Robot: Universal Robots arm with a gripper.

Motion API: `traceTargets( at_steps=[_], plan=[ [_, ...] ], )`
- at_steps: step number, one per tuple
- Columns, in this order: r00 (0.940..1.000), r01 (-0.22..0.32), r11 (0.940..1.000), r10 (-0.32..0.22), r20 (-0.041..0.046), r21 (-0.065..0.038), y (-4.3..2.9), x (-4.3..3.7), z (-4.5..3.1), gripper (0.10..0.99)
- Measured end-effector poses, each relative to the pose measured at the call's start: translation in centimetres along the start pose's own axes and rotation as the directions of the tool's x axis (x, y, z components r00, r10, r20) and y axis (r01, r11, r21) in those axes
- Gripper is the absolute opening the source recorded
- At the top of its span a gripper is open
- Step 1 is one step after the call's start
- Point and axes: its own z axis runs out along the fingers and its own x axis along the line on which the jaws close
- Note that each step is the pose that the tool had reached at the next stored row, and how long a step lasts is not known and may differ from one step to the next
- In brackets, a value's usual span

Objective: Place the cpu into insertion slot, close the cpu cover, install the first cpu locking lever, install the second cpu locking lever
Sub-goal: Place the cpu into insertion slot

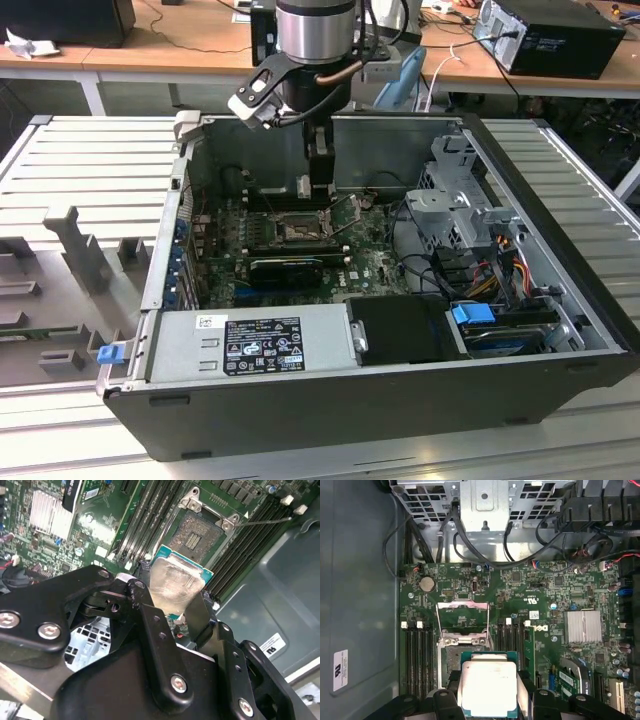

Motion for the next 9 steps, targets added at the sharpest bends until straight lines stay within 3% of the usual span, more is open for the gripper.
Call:
traceTargets(
  at_steps=[9],
  plan=[
    [1.0000, 0.000, 1.0000, 0.000, 0.0003, 0.002, -0.16, -0.02, 1.99, 0.525]
  ],
)
